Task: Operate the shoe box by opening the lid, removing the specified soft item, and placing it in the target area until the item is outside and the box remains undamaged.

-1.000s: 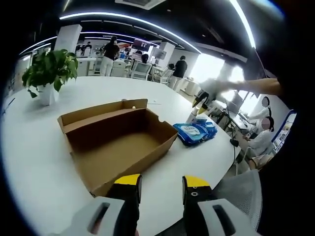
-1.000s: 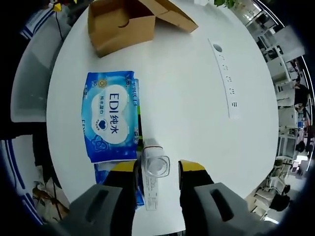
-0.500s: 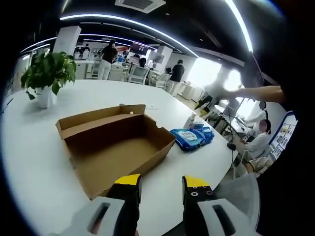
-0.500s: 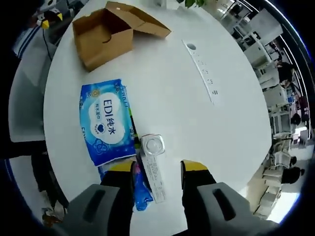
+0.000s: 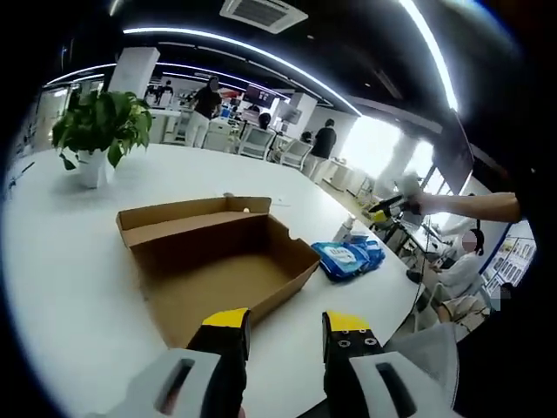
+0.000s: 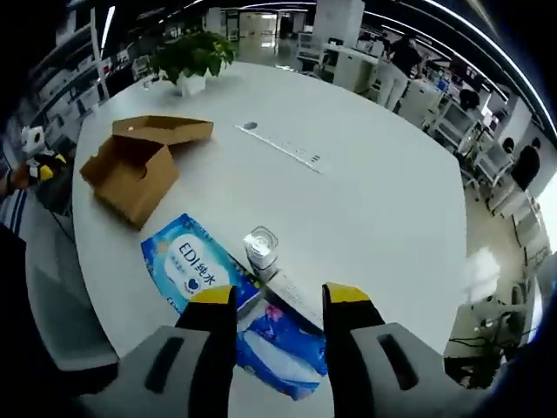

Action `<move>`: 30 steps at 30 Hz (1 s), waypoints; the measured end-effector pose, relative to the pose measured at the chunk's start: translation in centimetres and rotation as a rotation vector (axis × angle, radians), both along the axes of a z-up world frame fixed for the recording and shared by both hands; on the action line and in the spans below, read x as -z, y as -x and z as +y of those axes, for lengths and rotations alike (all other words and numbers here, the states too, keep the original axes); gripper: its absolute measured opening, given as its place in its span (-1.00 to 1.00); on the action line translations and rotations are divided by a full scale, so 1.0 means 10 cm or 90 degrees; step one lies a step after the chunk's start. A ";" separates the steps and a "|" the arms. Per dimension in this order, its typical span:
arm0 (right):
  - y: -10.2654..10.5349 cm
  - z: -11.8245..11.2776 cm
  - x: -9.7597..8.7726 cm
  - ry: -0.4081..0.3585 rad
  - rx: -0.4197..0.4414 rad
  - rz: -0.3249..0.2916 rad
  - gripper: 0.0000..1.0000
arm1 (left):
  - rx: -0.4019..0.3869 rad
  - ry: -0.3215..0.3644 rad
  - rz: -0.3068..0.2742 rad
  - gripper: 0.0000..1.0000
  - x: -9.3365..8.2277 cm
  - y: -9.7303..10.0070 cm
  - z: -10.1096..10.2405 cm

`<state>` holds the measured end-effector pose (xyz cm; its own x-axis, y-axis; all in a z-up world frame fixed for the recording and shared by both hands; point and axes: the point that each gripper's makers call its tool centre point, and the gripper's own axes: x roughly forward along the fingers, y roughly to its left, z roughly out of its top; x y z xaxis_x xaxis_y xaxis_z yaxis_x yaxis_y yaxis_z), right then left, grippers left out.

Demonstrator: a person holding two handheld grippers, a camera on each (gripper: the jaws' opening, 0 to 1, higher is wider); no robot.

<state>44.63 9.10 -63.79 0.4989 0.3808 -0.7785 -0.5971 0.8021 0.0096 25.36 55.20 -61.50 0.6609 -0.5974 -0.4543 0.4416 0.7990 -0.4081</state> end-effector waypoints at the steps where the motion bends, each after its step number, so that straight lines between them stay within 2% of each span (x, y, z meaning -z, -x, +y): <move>1: 0.02 0.00 0.00 -0.017 0.011 0.001 -0.27 | -0.006 0.005 -0.001 -0.34 -0.01 -0.01 0.01; 4: 0.11 0.08 -0.02 -0.094 0.048 -0.012 -0.25 | -0.031 0.013 -0.003 -0.34 -0.01 -0.05 0.09; 6: 0.18 0.15 -0.05 -0.128 0.074 -0.029 -0.24 | -0.053 0.020 -0.004 -0.34 -0.01 -0.07 0.15; 8: 0.25 0.23 -0.07 -0.160 0.093 -0.031 -0.24 | -0.070 0.027 -0.002 -0.34 0.00 -0.07 0.21; 10: 0.36 0.33 -0.08 -0.191 0.108 -0.039 -0.24 | -0.087 0.018 0.000 -0.34 0.03 -0.06 0.29; 14: 0.55 0.50 -0.05 -0.246 0.127 -0.034 -0.22 | -0.141 0.036 0.011 -0.34 0.09 -0.05 0.47; 18: 0.73 0.67 0.02 -0.287 0.130 -0.032 -0.18 | -0.184 0.047 0.015 -0.34 0.13 -0.08 0.63; 24: 0.99 0.96 0.10 -0.311 0.125 -0.027 -0.15 | -0.254 0.049 0.023 -0.33 0.23 -0.17 0.86; 30: 1.21 1.23 0.16 -0.337 0.119 -0.021 -0.10 | -0.286 0.012 0.046 -0.34 0.39 -0.27 0.97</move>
<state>32.52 21.41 -65.43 0.6163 0.6178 -0.4884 -0.4515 0.7853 0.4236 28.10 64.94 -65.38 0.8237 -0.2667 -0.5004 0.0224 0.8971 -0.4413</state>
